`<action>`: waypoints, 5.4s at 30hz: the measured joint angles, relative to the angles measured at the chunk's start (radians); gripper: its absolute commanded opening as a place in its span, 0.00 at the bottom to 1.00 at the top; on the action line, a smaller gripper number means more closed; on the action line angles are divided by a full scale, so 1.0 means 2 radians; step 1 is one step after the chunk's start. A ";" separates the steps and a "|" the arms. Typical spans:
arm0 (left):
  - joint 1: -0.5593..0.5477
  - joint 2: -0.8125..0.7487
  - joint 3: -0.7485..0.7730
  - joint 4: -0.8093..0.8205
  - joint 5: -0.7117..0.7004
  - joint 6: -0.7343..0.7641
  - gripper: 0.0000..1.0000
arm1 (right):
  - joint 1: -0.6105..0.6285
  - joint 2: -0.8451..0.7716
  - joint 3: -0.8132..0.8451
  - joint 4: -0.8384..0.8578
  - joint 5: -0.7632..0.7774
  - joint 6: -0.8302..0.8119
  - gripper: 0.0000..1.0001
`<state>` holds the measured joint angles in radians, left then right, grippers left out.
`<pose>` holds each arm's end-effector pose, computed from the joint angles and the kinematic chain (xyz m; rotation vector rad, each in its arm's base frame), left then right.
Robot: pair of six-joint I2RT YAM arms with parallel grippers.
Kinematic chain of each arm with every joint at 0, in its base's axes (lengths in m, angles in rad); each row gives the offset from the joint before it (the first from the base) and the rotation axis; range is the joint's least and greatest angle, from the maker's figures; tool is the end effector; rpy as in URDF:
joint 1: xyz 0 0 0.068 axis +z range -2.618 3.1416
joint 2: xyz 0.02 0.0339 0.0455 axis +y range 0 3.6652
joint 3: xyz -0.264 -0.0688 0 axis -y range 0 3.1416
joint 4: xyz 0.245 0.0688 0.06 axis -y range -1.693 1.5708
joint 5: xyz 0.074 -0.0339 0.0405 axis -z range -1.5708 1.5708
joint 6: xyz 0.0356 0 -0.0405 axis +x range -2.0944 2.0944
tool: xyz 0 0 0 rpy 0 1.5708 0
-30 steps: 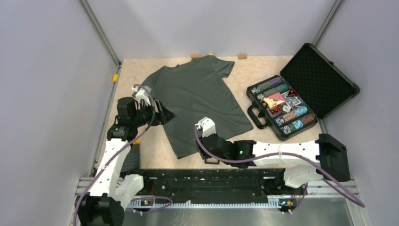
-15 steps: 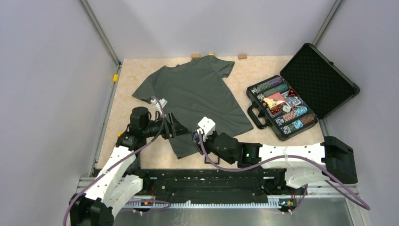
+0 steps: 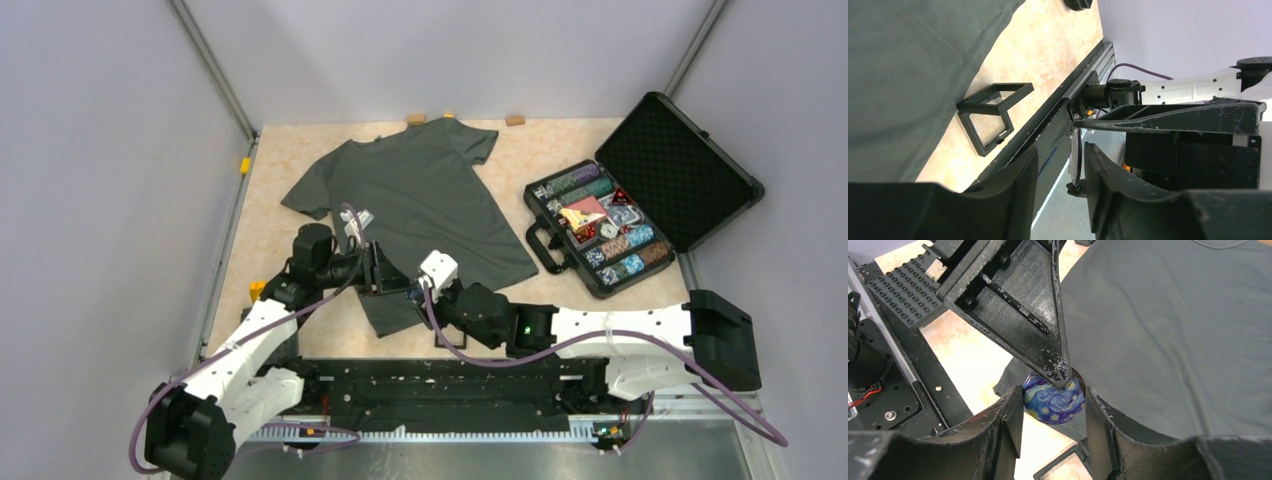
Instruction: Pin the brooch onto the clothing
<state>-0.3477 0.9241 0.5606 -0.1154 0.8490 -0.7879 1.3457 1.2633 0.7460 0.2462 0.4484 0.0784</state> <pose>0.1769 -0.0925 0.2482 0.1075 2.2434 -1.5329 0.0786 0.2743 0.2677 -0.8270 1.6607 0.5921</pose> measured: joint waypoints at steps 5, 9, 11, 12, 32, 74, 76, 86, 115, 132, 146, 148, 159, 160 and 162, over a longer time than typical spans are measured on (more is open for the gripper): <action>-0.009 0.008 0.000 0.008 0.007 -0.007 0.15 | 0.000 0.001 0.000 -0.004 0.000 0.000 0.37; -0.011 0.009 0.000 0.019 0.015 -0.012 0.03 | 0.000 0.002 0.000 -0.004 0.000 0.000 0.38; -0.011 0.010 0.000 0.021 0.017 -0.013 0.00 | 0.000 0.003 0.000 -0.004 0.000 0.000 0.44; -0.011 0.012 0.000 0.023 0.019 -0.013 0.00 | 0.000 0.003 0.000 -0.004 0.001 0.000 0.51; 0.000 0.047 0.004 -0.018 -0.036 -0.047 0.00 | 0.004 0.030 0.025 -0.049 0.012 -0.071 0.62; 0.007 -0.063 0.058 -0.144 -0.180 -0.018 0.67 | -0.008 0.083 0.035 0.003 0.087 -0.127 0.00; 0.007 -0.085 0.061 -0.150 -0.197 0.009 0.68 | -0.046 0.051 0.026 -0.006 0.023 -0.100 0.00; -0.008 -0.103 0.054 -0.111 -0.084 0.107 0.69 | -0.237 -0.020 0.014 -0.044 -0.393 0.041 0.00; -0.140 -0.011 0.071 -0.109 -0.010 0.188 0.24 | -0.256 0.059 0.118 -0.261 -0.716 0.012 0.00; -0.147 -0.020 0.071 -0.103 -0.015 0.178 0.14 | -0.256 0.061 0.122 -0.306 -0.728 -0.013 0.00; -0.169 -0.021 0.068 -0.083 -0.019 0.165 0.00 | -0.256 0.061 0.122 -0.314 -0.744 -0.011 0.09; -0.170 -0.024 0.066 -0.081 -0.026 0.165 0.00 | -0.256 0.060 0.122 -0.315 -0.738 -0.010 0.28; -0.174 -0.124 0.016 0.057 -0.190 0.102 0.00 | -0.339 -0.072 0.019 -0.118 -0.658 0.105 0.72; -0.174 -0.130 0.010 0.078 -0.207 0.091 0.00 | -0.345 -0.090 0.000 -0.085 -0.646 0.128 0.72; -0.174 -0.137 -0.004 0.120 -0.233 0.073 0.00 | -0.349 -0.116 -0.028 -0.025 -0.622 0.171 0.72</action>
<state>-0.6964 0.6495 0.5526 0.1249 0.3828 -0.6418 0.6476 1.0306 0.6895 0.1970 -0.7956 0.4210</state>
